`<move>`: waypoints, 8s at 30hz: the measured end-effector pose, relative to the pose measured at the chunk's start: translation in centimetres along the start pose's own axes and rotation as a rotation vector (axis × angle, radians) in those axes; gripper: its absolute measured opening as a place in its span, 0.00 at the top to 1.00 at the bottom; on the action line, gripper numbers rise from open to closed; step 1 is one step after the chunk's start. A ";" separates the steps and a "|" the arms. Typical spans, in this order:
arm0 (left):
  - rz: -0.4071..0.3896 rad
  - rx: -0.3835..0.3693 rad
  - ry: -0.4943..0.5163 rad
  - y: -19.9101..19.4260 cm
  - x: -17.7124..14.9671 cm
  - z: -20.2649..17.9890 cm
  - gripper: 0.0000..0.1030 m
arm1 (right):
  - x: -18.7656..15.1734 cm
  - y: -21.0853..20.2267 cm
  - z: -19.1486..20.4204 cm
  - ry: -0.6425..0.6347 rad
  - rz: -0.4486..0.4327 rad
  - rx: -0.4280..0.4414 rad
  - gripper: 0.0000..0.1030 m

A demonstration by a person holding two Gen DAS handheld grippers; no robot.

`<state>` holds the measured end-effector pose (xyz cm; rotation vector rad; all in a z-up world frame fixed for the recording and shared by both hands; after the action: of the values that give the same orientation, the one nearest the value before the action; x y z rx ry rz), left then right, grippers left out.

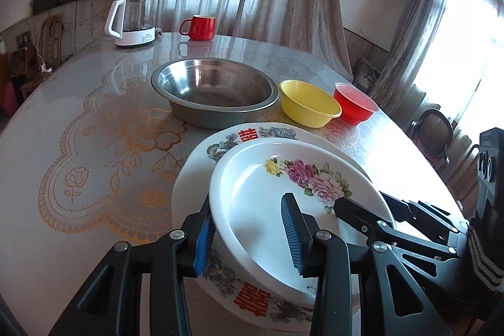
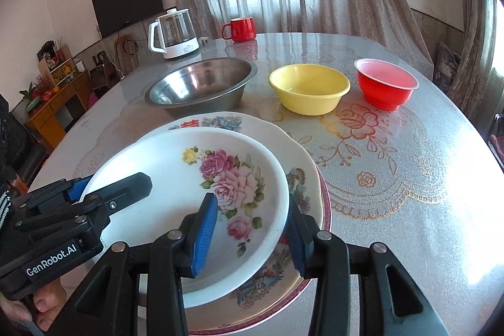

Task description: Organize plates and bowls

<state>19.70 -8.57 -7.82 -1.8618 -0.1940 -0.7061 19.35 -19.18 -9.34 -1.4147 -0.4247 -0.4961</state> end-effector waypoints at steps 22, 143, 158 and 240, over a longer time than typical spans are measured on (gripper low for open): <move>-0.045 0.016 0.064 -2.0 -0.3 -1.2 0.55 | -0.8 0.1 2.1 -0.088 0.007 -0.051 0.58; 0.054 0.176 -0.250 1.9 9.1 11.1 0.46 | 10.2 3.7 1.2 0.080 0.035 0.243 0.49; 0.087 0.133 -0.291 5.7 11.7 12.8 0.60 | 13.5 8.7 -0.3 0.159 0.126 0.219 0.67; -0.089 0.269 -0.313 -8.5 0.0 12.8 0.57 | 6.8 1.1 6.7 -0.113 0.117 0.236 0.56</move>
<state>20.71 6.33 -4.14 -1.7018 -0.5502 -0.4207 25.70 -12.91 -5.68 -1.2338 -0.4721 -0.2621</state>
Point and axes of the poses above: each gripper's, at about its wrist camera, not at the fingertips, and y roughly the way its jaws point, z to its left, x to its top, the point moved 10 cm from there along y, roughly the way its jaws point, and after that the axes turned 13 degrees about z, right-handed, at the moved point
